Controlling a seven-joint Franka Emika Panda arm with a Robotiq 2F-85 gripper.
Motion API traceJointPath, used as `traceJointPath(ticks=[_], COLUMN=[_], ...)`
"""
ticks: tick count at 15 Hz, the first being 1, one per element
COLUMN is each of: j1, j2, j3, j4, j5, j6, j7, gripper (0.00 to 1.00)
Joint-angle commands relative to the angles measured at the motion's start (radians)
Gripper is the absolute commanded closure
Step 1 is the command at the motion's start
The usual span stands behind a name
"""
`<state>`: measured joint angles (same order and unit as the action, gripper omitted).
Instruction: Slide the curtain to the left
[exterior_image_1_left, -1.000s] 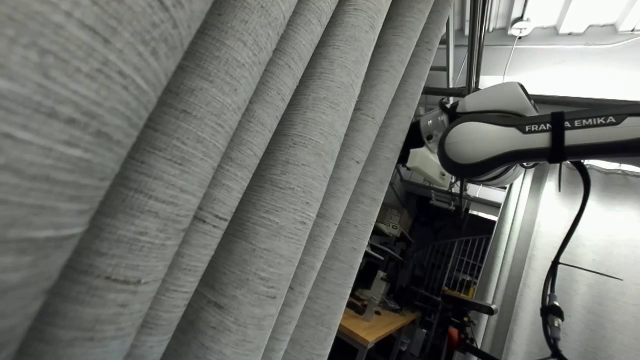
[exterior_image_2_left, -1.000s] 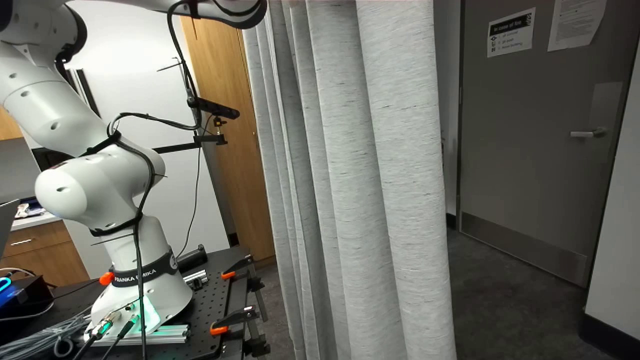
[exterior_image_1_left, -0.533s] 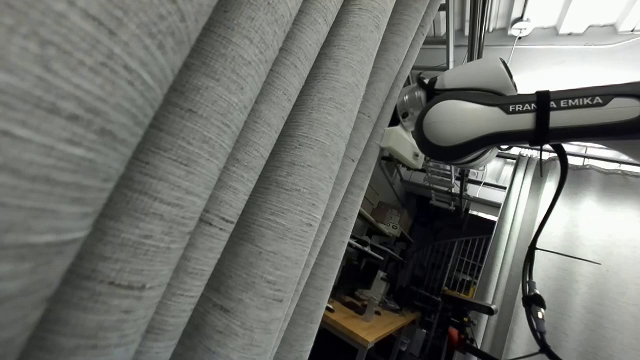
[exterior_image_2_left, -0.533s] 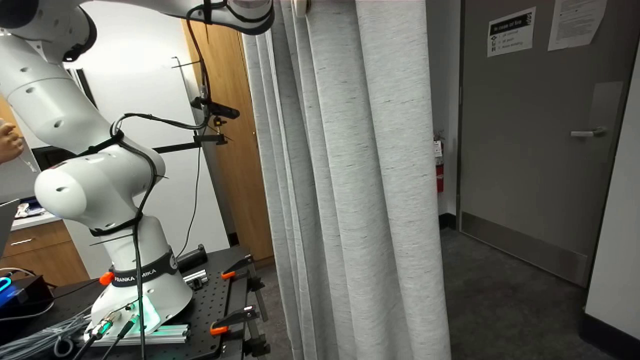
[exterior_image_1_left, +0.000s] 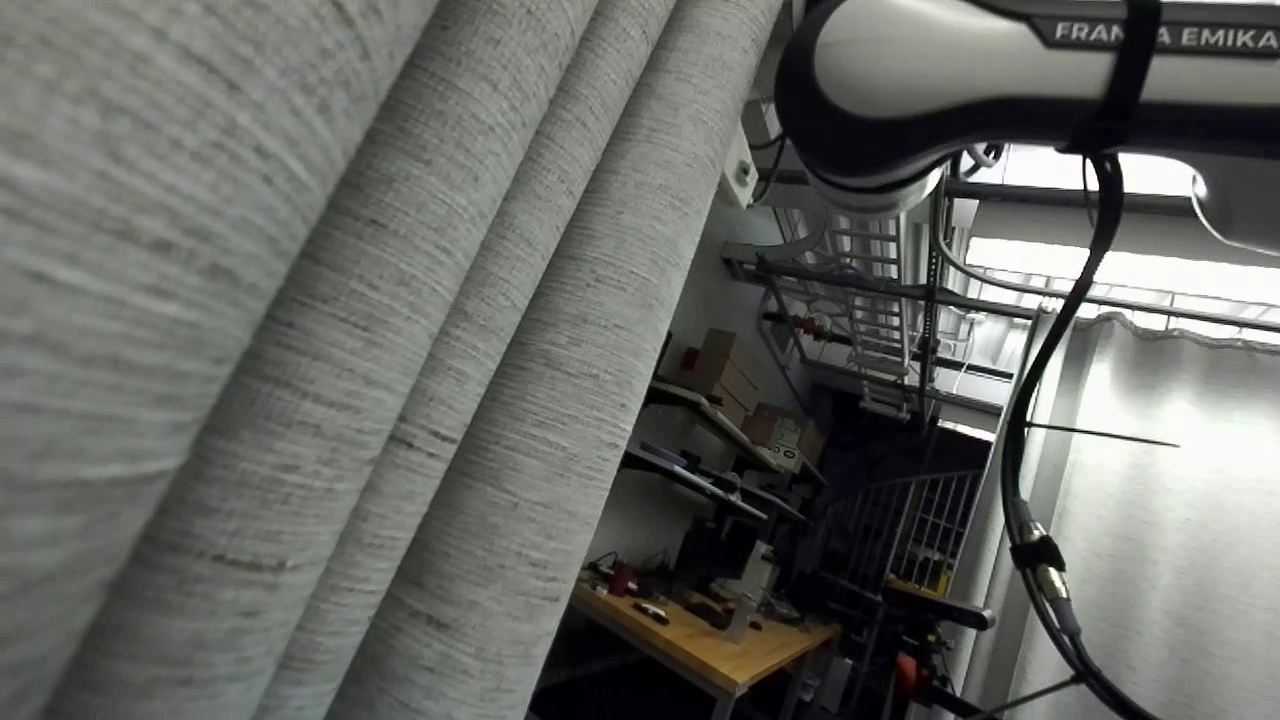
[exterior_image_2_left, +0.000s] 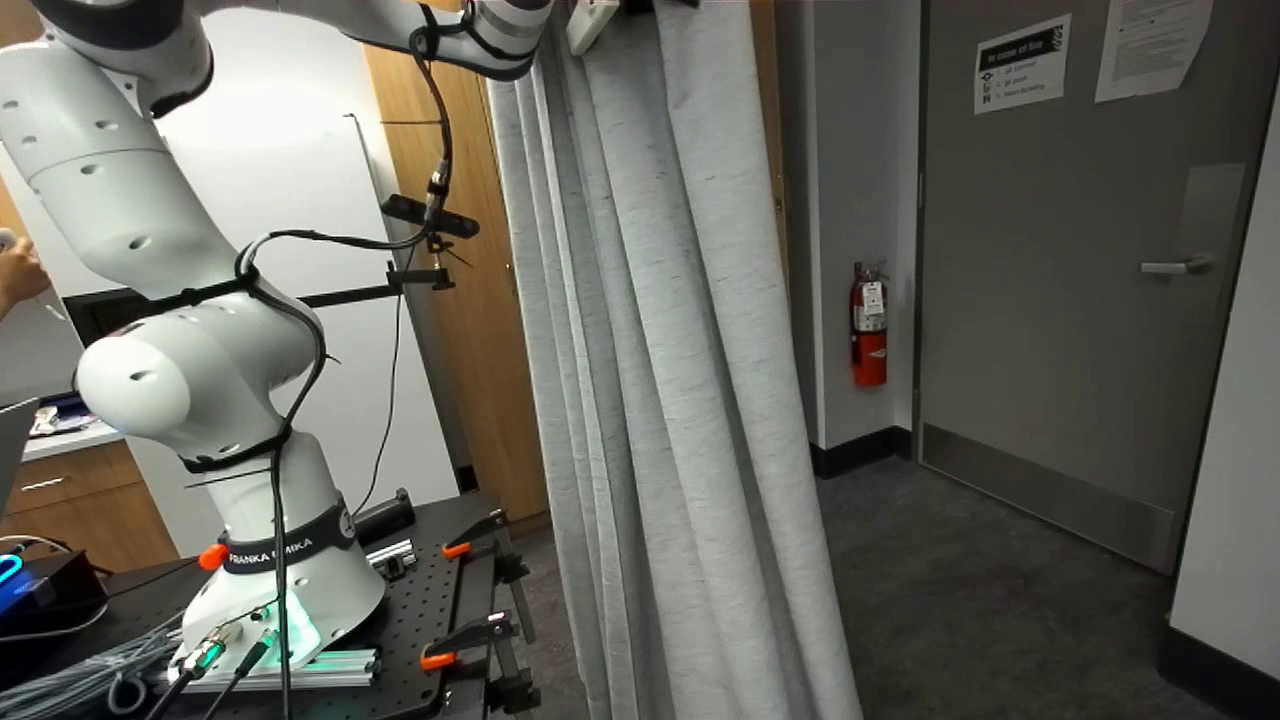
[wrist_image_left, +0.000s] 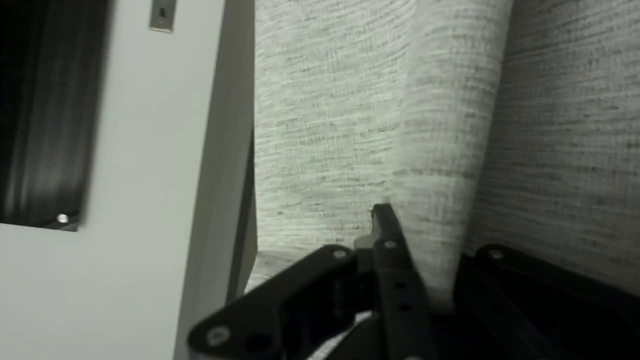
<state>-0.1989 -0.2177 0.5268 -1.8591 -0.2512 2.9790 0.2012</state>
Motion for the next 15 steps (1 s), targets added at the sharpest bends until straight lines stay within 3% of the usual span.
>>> traceJointPath(ticks=[1, 9, 15], j1=[0.068, 0.142, 0.251], j2=[0.122, 0.312, 0.461], j3=[0.114, 0.336, 0.396], j4=[0.121, 0.244, 0.332], j5=[-0.022, -0.113, -0.196], j6=[-0.021, 0.013, 0.046], j7=[-0.016, 0.003, -0.002], gripper=[1.0, 1.0, 1.0])
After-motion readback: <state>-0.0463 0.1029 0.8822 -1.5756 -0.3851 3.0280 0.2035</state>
